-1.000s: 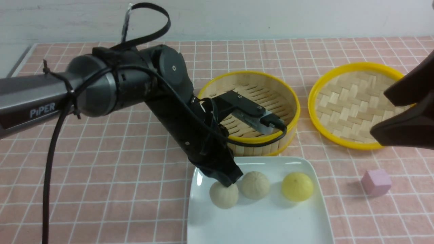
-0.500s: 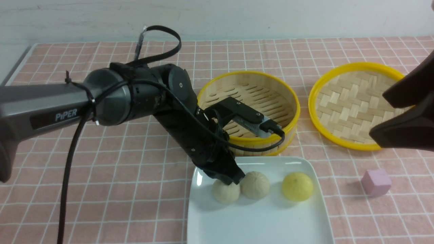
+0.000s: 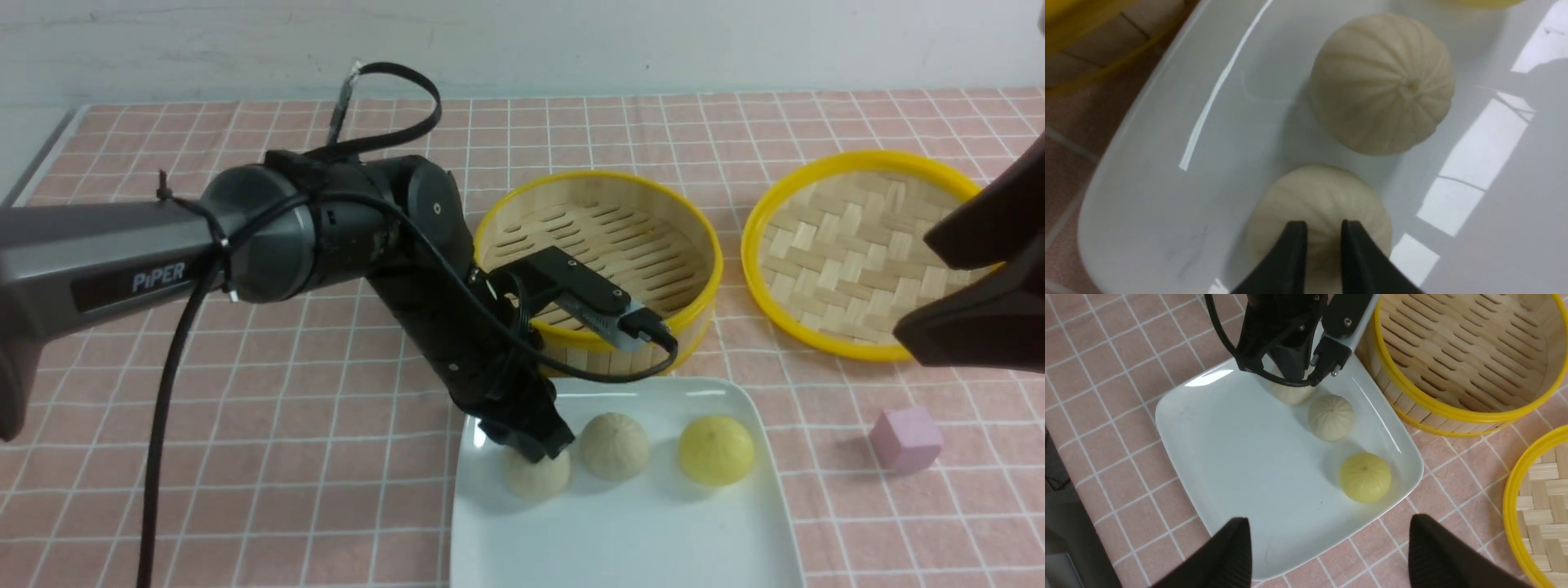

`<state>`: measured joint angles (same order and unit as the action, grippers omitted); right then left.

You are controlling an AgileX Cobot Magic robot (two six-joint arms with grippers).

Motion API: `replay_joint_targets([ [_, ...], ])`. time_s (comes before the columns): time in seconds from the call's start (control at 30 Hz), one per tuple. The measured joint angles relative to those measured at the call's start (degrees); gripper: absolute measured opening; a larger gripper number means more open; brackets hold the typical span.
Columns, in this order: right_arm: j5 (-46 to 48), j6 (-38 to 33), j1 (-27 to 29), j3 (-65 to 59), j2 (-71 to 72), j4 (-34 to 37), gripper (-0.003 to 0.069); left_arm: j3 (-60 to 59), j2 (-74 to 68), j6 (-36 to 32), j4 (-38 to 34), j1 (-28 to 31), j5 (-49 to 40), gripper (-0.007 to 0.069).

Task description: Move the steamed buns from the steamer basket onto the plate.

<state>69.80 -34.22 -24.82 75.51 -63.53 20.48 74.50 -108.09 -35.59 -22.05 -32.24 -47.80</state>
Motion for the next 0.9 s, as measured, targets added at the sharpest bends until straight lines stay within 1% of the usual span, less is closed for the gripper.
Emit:
replay_joint_targets([
  [0.03, 0.13, 0.00, 0.00, 0.00, 0.00, 0.00, 0.0505, 0.00, 0.00, 0.92, 0.57, 0.00, 0.24, 0.0312],
  [0.07, 0.19, 0.00, 0.00, 0.00, 0.00, 0.00, 0.0505, 0.00, 0.00, 1.67, 0.74, 0.00, 0.50, 0.0352],
  [0.1, 0.19, 0.00, 0.00, 0.00, 0.00, 0.00, 0.0505, 0.06, 0.00, 2.38, 0.86, 0.00, 0.64, 0.0432],
  [0.17, 0.19, 0.00, 0.00, 0.00, 0.00, 0.00, 0.0505, 0.25, 0.00, 3.12, 0.93, 0.00, 0.84, 0.0543],
  [0.2, 0.19, 0.00, 0.00, 0.00, 0.00, 0.00, 0.0505, 0.31, 0.00, 3.09, 0.93, 0.00, 0.84, 0.0554],
  [0.23, 0.19, 0.00, 0.00, 0.00, 0.00, 0.00, 0.0505, 0.64, 0.00, 3.45, 0.95, 0.00, 0.83, 0.0619],
  [0.3, 0.19, 0.00, 0.00, 0.00, 0.00, 0.00, 0.0505, 1.44, 0.00, 4.22, 1.13, 0.00, 0.77, 0.0667],
  [0.37, 0.13, 0.00, 0.00, 0.00, 0.00, 0.00, 0.0505, 2.25, 0.00, 5.01, 1.38, 0.00, 0.71, 0.0678],
  [0.43, -0.31, 0.00, 0.00, 0.00, 0.00, 0.00, 0.0505, 4.23, 0.00, 7.18, 2.40, 0.00, -0.03, 0.0688],
  [0.47, -0.90, 0.00, 0.00, 0.00, 0.00, 0.00, 0.0505, 5.21, 0.05, 8.22, 2.98, 0.00, -0.67, 0.0689],
  [0.5, -2.50, 0.00, 0.00, 0.00, 0.12, 0.00, 0.0505, 7.73, 0.26, 10.64, 4.72, 0.00, -2.20, 0.0678],
  [0.53, -2.73, 0.00, 0.00, 0.00, 0.12, 0.00, 0.0505, 7.98, 0.34, 11.19, 5.21, 0.00, -2.39, 0.0676],
  [0.63, -8.20, 0.28, 0.00, -0.16, 1.24, -1.03, 0.0505, 11.90, 2.64, 15.92, 11.18, 0.00, -5.27, 0.0617],
  [0.67, -8.93, 0.45, 0.00, -0.16, 1.34, -1.17, 0.0505, 12.07, 3.04, 16.46, 11.56, 0.00, -5.45, 0.0612],
  [0.73, -13.20, 2.23, 0.00, -0.16, 2.71, -3.37, 0.0505, 13.78, 5.45, 19.08, 15.53, 0.00, -5.70, 0.0570],
  [0.8, -17.14, 4.61, 0.00, -0.16, 4.10, -6.21, 0.0505, 15.03, 8.42, 21.65, 19.06, 0.00, -5.01, 0.0539],
  [0.87, -19.58, 7.23, 0.00, -0.16, 5.10, -8.16, 0.0505, 15.46, 10.14, 23.64, 20.80, 0.00, -3.83, 0.0531],
  [0.9, -21.84, 9.92, 0.00, -0.16, 7.10, -11.32, 0.0505, 15.66, 12.89, 26.28, 23.23, 0.00, -1.79, 0.0520],
])
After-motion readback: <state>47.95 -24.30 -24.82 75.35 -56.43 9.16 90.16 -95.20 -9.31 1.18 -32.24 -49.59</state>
